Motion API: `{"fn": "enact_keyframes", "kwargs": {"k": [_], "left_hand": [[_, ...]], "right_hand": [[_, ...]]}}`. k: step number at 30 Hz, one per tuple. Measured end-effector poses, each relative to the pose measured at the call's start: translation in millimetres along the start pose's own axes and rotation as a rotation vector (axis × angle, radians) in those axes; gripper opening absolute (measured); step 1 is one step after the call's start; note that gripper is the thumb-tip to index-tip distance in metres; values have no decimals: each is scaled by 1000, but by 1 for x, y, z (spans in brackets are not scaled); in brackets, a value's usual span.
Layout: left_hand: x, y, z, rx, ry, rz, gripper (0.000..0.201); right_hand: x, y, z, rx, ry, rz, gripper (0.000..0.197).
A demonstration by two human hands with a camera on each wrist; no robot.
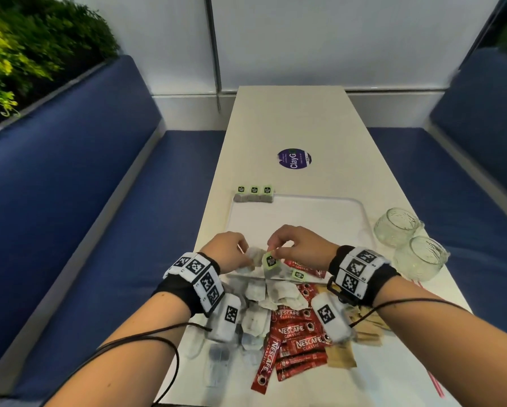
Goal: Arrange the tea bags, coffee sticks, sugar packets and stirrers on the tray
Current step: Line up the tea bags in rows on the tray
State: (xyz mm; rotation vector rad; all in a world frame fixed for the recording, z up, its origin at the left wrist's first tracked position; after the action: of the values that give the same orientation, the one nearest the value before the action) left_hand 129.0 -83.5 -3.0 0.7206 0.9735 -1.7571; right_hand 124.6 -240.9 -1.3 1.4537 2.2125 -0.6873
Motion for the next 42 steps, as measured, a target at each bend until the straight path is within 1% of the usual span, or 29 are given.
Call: {"fn": "enact_keyframes", "kwargs": {"k": [2,4,6,7,10,11,13,14,16,18,21,23,24,25,27,29,31,34,37,39,42], "left_hand": [[-6,5,4,65,-62,24,15],[-12,13,7,122,-116,16,13],[-18,21,7,177,-146,34,18],[-22,25,4,181,-189,57,22],[-29,33,-4,147,-403,131,29],[-28,36,-8,118,-506,139,31],[-20,42,-15,39,-752,115,33],[-15,45,-17,-5,-862,85,30],[-5,51,-18,-77,-1054,17,24],[-5,58,-19,-110,-1145,8,21],[-17,83,-30,-124,-1137,94,20],[-23,99,-40,-168,-1123,143,20],[-23,107,-44,-198,-1114,146,19],[-20,116,-47,-223,-1105,135,18],[-15,127,-48,-224,-1051,105,17],[-11,136,-52,-205,-989,80,17],[-7,141,-56,-193,-977,35,20],[-1,141,-57,-192,-1060,-69,26],[-3,142,-57,-182,-1094,-78,24],[-9,148,-67,-210,-1044,-8,23],[-29,158,-94,-238,-843,229,20]], "right_hand": [[4,7,-2,-26,-4,1,9],[7,13,-3,-38,-4,7,8],[9,22,-5,-64,5,47,4],[9,25,-4,-67,22,72,3],[9,35,-6,-74,131,161,3],[9,38,-6,-69,194,196,5],[6,43,-5,-54,322,256,13],[6,47,-5,-47,364,274,15],[5,56,-7,-31,378,287,16],[4,67,-7,-5,351,279,14],[0,89,4,60,298,269,4],[2,104,18,127,290,238,5],[4,113,24,152,306,219,5],[6,122,29,167,313,201,6],[6,138,32,171,299,176,8],[5,152,30,142,313,122,12],[4,162,24,105,344,71,14],[-3,170,24,71,345,89,13],[-5,176,29,72,289,152,7],[-6,180,35,81,227,200,6],[-5,191,47,155,122,245,7]]}}
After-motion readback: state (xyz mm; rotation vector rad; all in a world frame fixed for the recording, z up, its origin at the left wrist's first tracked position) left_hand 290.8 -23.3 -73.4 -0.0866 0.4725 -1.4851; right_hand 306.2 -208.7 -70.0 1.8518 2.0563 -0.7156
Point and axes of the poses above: each hand's wrist, its own y-axis towards the middle knuckle, its own x-axis out of the palm, z = x × y, the point moved 8 cm from there along y, towards the middle knuckle, and after that the axes turned 3 degrees about z, right-handed, at the moved point
